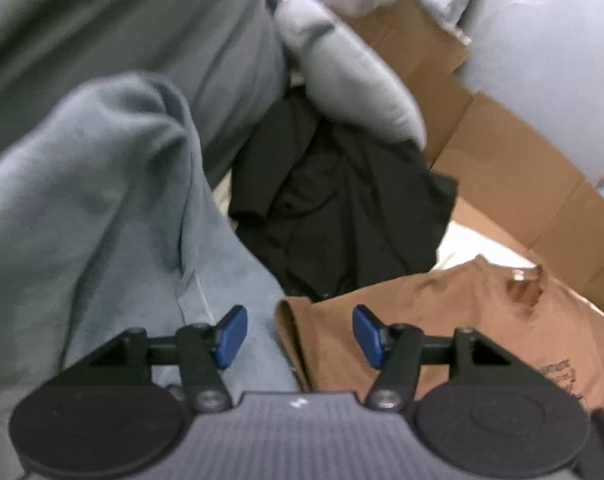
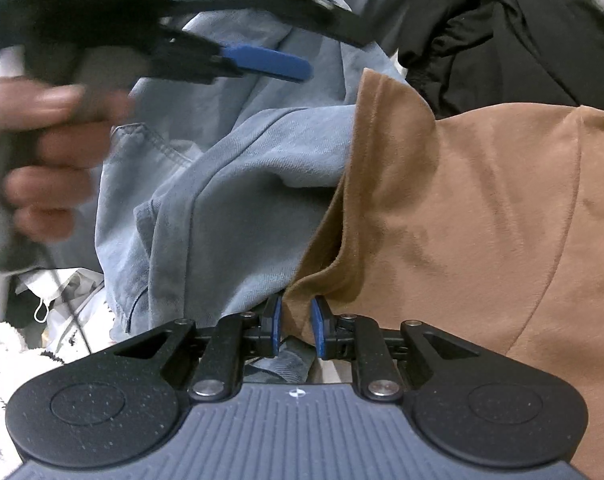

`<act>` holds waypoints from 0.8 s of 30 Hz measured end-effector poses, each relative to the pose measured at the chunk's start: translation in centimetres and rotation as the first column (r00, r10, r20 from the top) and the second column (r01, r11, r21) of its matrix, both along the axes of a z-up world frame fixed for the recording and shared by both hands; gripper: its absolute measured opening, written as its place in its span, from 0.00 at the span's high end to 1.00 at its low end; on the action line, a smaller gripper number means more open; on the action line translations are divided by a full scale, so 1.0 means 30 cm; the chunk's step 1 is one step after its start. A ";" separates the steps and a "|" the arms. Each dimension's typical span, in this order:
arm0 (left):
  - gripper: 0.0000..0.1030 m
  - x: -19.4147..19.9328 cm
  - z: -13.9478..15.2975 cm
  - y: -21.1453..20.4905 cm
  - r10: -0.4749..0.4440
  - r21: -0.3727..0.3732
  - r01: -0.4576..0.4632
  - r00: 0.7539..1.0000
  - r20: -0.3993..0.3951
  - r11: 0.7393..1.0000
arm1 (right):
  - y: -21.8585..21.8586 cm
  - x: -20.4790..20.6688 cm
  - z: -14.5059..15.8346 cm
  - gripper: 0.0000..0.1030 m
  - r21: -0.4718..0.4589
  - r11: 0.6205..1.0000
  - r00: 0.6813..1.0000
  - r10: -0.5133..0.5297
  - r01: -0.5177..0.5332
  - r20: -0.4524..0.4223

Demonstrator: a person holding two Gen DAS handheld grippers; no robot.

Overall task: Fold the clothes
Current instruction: 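Open the right tool, releasing the T-shirt edge, while the left tool pinches the sleeve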

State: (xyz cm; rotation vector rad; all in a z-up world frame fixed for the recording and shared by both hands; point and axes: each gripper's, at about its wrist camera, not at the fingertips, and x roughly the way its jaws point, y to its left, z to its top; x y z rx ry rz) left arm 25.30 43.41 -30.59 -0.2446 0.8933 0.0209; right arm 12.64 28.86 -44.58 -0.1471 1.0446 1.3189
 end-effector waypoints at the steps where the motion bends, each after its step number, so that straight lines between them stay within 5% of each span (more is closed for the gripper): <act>1: 0.40 0.012 -0.015 0.010 0.001 -0.019 -0.001 1.000 -0.008 1.000 | -0.003 -0.001 0.002 0.83 0.002 1.000 1.000 -0.001 0.001 -0.002; 5: 0.45 0.052 -0.068 0.045 0.000 -0.081 -0.003 0.999 -0.034 0.997 | -0.029 0.000 0.020 0.83 0.015 1.000 1.000 -0.011 0.011 -0.011; 7: 0.68 0.064 -0.084 0.058 -0.008 -0.095 0.004 0.999 -0.045 0.996 | -0.051 0.002 0.028 0.84 0.018 1.000 1.000 -0.017 0.018 -0.009; 8: 0.94 0.064 -0.085 0.067 0.003 -0.095 -0.007 0.999 -0.049 0.995 | -0.063 0.005 0.031 0.84 0.019 1.000 1.000 -0.024 0.025 -0.008; 9: 0.96 0.065 -0.086 0.076 0.014 -0.095 -0.019 0.998 -0.053 0.995 | -0.076 0.010 0.035 0.84 0.020 0.999 0.999 -0.033 0.034 -0.007; 19: 0.92 0.057 -0.090 0.113 0.030 0.010 -0.029 0.997 -0.071 1.000 | -0.158 0.115 0.027 0.84 -0.032 0.983 0.984 -0.179 0.179 0.014; 24: 0.66 0.034 -0.030 0.065 0.024 0.076 -0.022 0.999 -0.026 0.997 | -0.192 0.112 0.022 0.84 -0.039 0.983 0.984 -0.178 0.178 0.016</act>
